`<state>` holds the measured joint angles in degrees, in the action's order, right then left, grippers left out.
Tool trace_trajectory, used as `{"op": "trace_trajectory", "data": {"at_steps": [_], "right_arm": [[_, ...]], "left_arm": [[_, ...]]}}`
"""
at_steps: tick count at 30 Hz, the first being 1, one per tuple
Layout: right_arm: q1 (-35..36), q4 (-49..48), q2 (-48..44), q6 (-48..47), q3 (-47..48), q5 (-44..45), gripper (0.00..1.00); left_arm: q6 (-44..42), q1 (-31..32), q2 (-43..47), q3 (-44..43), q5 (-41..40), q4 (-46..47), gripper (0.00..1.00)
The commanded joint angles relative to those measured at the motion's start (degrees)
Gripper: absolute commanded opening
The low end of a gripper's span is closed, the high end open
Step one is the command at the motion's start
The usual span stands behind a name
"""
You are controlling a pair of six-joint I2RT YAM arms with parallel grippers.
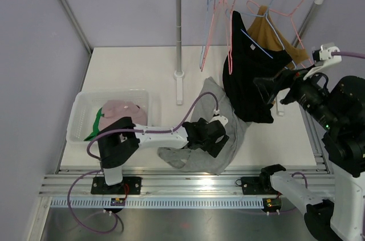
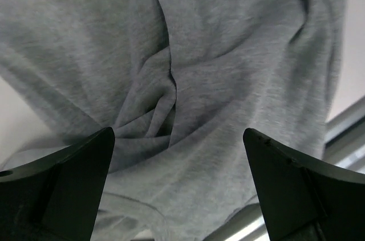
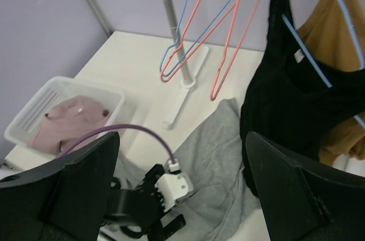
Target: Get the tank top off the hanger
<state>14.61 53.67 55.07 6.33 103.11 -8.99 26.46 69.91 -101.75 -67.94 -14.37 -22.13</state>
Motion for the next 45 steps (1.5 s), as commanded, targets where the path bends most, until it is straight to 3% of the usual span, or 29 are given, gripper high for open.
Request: {"op": "trace_trajectory", "data": {"at_steps": [1,3,4,5,8,9,12,16,22,31,39,45], "right_arm": [[-0.1,-4.9,-3.2,1.9,-8.1,-9.0,1.0],[-0.2,-5.0,-6.6,2.2,-11.2,-12.3,1.0],[-0.2,-5.5,-7.6,2.5,-12.0,-13.0,0.99],[-0.2,-5.7,-8.6,2.7,-12.8,-13.3,0.99],[-0.1,-6.9,-11.8,3.3,-14.7,-15.0,0.99],[-0.2,-7.2,-13.0,3.5,-15.0,-15.2,1.0],[-0.2,-7.5,-14.6,3.9,-15.0,-14.7,1.0],[-0.2,-6.7,-15.3,3.8,-14.6,-14.0,0.99],[-0.2,-6.7,-16.0,3.7,-14.8,-13.2,0.99],[-0.1,-6.4,-14.7,3.2,-12.6,-12.4,1.0],[-0.2,-6.6,-13.8,3.3,-12.8,-12.4,0.99],[-0.2,-7.5,-13.6,3.5,-13.1,-13.1,1.0]], "left_arm": [[1.8,0.1,-3.5,-2.7,1.5,2.7,0.99],[1.8,0.3,-5.2,-2.8,2.2,3.0,0.97],[1.9,0.5,-6.3,-2.7,2.3,3.0,0.9],[2.0,0.6,-6.6,-2.6,3.0,3.1,0.7],[2.4,0.7,-5.6,-1.8,1.9,2.5,0.28],[2.6,0.6,-5.0,-2.1,0.8,1.6,0.02],[3.3,0.6,-0.5,-3.3,-6.6,-4.8,0.0],[6.7,0.4,8.6,-6.8,-22.5,-14.8,0.0],[8.4,-1.6,23.6,-13.3,-35.7,-28.0,0.0],[-1.3,-4.6,35.2,-29.0,-43.5,-33.8,0.0],[-11.2,-5.8,37.8,-40.3,-48.6,-31.9,0.0],[-16.6,-12.5,37.9,-45.2,-51.8,-33.7,0.0]]}}
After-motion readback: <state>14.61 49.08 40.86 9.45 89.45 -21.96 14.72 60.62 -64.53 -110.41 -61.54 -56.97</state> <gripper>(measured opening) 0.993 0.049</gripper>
